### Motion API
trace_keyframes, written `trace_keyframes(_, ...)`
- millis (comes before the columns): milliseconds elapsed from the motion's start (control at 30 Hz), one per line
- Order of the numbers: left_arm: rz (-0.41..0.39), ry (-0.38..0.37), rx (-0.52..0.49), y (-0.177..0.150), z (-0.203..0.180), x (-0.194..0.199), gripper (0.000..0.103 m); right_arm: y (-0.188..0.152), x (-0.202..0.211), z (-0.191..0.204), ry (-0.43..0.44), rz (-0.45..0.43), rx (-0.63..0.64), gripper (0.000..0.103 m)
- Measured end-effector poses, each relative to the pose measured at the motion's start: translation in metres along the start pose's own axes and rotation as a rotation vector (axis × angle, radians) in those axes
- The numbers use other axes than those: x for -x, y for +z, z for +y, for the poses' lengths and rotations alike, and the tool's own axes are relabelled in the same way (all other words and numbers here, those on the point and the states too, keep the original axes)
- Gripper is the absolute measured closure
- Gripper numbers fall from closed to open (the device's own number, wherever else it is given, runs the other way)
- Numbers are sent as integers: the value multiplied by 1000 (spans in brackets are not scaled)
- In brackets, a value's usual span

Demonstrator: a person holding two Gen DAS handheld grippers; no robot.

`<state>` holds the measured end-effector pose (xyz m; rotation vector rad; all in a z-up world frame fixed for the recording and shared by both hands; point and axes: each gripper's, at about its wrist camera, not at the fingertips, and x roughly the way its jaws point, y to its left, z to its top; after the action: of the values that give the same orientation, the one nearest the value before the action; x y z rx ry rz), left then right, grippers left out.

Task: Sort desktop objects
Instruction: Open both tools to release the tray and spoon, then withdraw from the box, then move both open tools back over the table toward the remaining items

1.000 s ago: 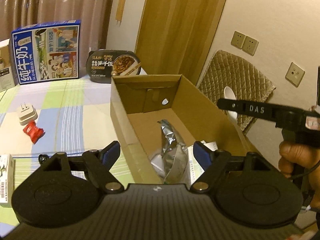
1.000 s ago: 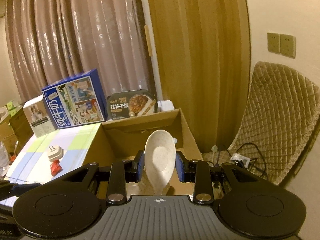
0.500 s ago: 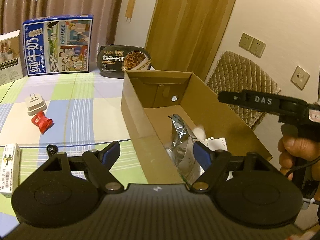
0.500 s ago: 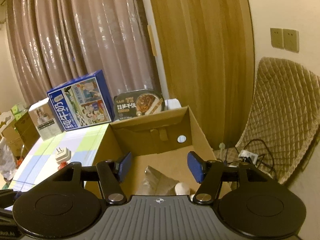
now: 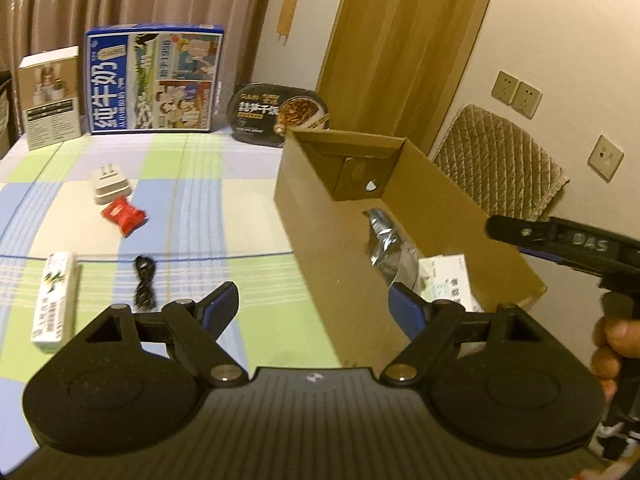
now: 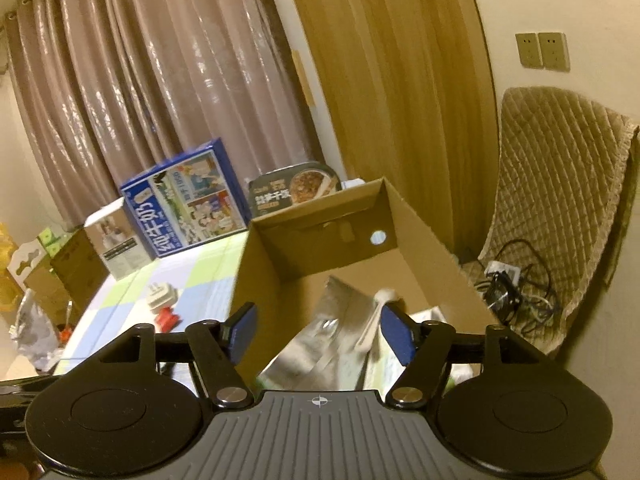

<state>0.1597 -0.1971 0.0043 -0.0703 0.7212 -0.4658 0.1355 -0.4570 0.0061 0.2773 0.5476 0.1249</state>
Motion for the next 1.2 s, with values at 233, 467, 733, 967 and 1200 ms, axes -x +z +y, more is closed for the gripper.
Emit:
trace_keyframes(233,9,55,30,-21,25,35,20,-24,28,35,47,15,4,20)
trace_keyframes(467,-10,138,48,-38,56,75,9,-46,42,67,100,40,15,4)
trace_keyframes(733,-24,260,66,-52,92,111,1,-65,42,104,157,90,71,2)
trace_keyframes(967,-13,323,93,-60,114,129,1,-78,33,127,191,133,103,2)
trace_keyframes(1200,-1,349,126,-67,133,138,1,-87,27,141,206,159,138,2)
